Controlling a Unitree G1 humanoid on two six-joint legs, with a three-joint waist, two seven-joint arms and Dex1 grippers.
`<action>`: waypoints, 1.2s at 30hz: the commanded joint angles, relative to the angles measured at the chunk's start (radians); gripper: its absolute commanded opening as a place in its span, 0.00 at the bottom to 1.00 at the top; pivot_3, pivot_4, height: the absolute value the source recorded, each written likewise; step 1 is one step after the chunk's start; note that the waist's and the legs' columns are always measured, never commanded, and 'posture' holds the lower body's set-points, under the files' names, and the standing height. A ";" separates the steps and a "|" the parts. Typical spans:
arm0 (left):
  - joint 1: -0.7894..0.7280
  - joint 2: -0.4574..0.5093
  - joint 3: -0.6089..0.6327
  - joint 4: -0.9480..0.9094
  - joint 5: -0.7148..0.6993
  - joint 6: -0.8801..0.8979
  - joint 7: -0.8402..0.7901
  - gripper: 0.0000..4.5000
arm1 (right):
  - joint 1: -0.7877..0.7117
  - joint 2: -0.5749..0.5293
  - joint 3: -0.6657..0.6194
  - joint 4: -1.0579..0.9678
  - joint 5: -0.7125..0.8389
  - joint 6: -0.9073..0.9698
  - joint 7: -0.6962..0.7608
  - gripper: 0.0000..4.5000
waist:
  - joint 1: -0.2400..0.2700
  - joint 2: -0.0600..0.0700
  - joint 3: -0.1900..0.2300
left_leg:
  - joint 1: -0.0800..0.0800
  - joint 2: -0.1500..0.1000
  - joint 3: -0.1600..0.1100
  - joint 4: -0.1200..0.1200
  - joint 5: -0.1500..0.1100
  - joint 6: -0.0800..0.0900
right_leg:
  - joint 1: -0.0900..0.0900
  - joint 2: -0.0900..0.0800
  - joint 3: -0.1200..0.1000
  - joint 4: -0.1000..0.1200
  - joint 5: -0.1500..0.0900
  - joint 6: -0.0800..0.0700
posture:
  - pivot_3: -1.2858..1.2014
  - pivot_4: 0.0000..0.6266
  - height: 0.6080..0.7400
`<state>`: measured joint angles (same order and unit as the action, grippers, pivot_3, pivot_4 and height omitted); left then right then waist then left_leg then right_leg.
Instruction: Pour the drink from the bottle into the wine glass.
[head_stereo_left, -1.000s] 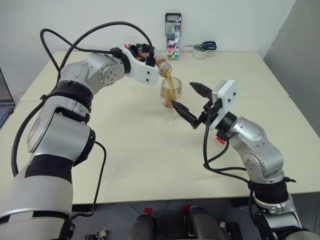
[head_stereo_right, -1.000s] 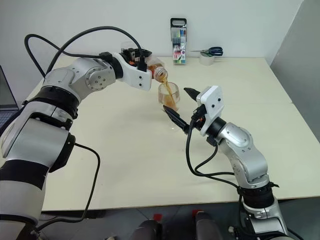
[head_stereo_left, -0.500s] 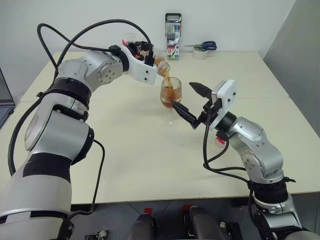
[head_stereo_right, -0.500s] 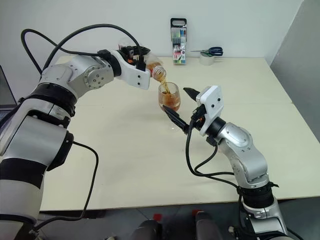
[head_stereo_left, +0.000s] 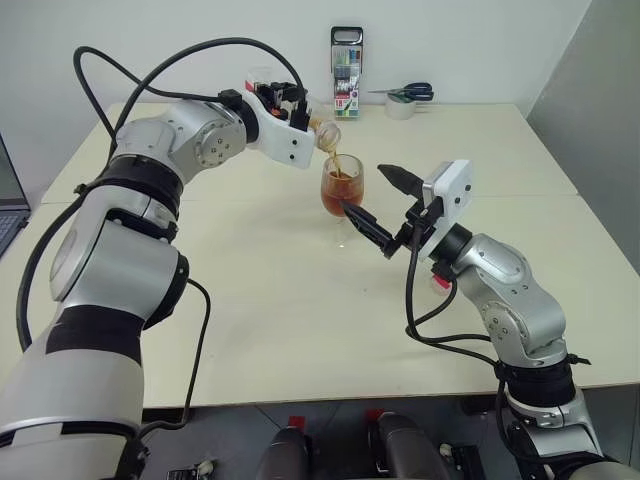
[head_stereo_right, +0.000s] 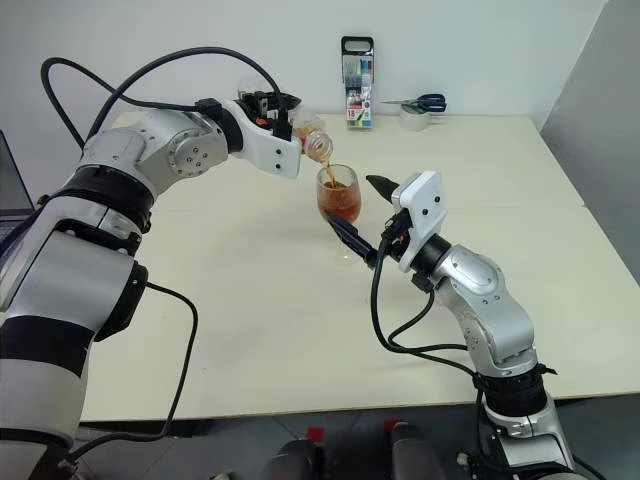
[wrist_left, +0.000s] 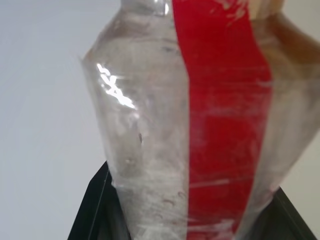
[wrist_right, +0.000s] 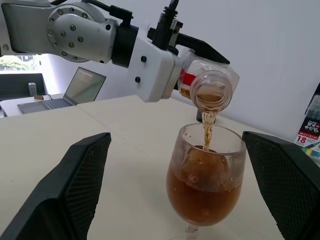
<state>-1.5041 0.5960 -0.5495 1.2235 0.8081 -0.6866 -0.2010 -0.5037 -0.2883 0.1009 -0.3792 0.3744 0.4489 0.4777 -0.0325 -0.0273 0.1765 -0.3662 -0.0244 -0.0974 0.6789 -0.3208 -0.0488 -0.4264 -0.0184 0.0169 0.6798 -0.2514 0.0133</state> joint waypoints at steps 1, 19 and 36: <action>-0.011 -0.001 0.052 -0.019 -0.075 -0.003 -0.050 0.39 | -0.016 0.006 -0.007 -0.031 0.000 -0.007 -0.004 1.00 | 0.000 0.000 0.000 | 0.000 0.000 0.000 0.000 0.000 0.000 | 0.000 0.000 0.000 0.000 0.000 0.000 | 0.52 0.24 1.00; 0.202 -0.121 0.574 -0.447 -0.740 0.709 -0.346 0.39 | -0.007 -0.047 -0.003 -0.085 0.054 0.055 0.084 1.00 | -0.014 0.000 0.000 | 0.000 0.001 -0.004 0.002 0.000 0.000 | 0.000 -0.001 0.001 0.001 0.000 0.000 | 0.52 0.24 1.00; 0.889 -0.160 0.947 -0.905 -1.047 0.999 -0.144 0.39 | 0.277 -0.208 0.001 -0.217 0.148 -0.001 0.312 1.00 | 0.004 -0.001 -0.002 | 0.003 0.004 -0.011 0.003 0.001 -0.001 | 0.004 -0.003 0.000 0.001 0.000 0.000 | 0.52 0.24 1.00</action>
<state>-0.6015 0.4274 0.3906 0.3570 -0.2244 0.3659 -0.3392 -0.2240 -0.4965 0.1034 -0.5628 0.5038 0.4751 0.7833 -0.0286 -0.0280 0.1742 -0.3634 -0.0204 -0.1084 0.6821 -0.3200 -0.0497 -0.4227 -0.0217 0.0163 0.6811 -0.2513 0.0134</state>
